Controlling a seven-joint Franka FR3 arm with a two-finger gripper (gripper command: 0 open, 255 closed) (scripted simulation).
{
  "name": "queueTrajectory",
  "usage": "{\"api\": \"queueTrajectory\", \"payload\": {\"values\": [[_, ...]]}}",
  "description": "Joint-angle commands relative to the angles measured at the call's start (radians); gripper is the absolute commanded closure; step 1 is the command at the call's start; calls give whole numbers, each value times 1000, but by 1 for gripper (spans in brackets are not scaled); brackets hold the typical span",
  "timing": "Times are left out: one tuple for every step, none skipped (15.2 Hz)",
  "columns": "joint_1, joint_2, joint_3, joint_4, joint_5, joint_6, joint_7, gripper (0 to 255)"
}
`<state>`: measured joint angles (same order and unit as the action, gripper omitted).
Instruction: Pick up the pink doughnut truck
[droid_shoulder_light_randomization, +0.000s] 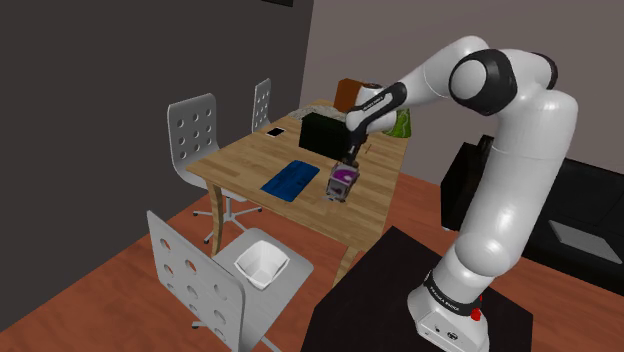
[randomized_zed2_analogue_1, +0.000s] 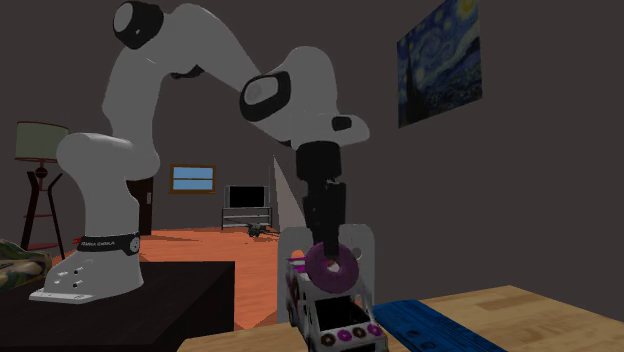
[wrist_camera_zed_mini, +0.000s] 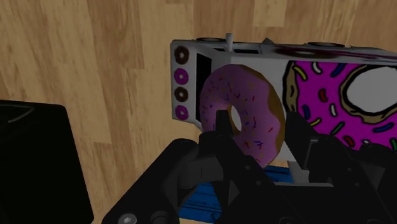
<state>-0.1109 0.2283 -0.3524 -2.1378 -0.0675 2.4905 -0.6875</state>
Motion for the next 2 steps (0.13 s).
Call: {"api": "queueTrajectory", "payload": {"values": [[3, -14, -2, 3, -6, -15, 4, 255], [3, -14, -2, 3, -6, -15, 4, 255]]}}
